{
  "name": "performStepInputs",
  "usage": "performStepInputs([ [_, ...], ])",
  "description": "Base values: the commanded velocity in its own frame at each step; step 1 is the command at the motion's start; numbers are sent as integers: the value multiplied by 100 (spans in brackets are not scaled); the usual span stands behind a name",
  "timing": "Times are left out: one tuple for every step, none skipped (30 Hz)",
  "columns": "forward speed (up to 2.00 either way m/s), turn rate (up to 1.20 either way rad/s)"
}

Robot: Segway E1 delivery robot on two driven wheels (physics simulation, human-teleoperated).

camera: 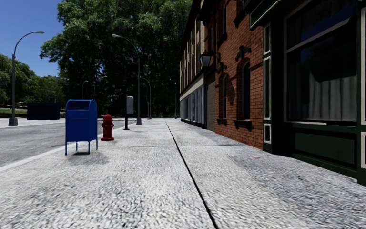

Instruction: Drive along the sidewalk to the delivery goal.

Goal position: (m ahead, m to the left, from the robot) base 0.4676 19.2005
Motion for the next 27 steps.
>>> performStepInputs([
  [200,26],
  [200,28],
  [200,30],
  [200,31],
  [200,31],
  [200,31],
  [200,31],
  [200,31],
  [200,31],
  [200,31],
  [200,31],
  [200,31],
  [200,31],
  [200,31],
  [200,31],
  [200,31],
  [200,31],
  [200,31],
  [200,31],
  [200,31],
  [200,31],
  [200,31],
  [200,30],
  [200,21],
  [200,0],
  [200,0],
  [200,0],
])
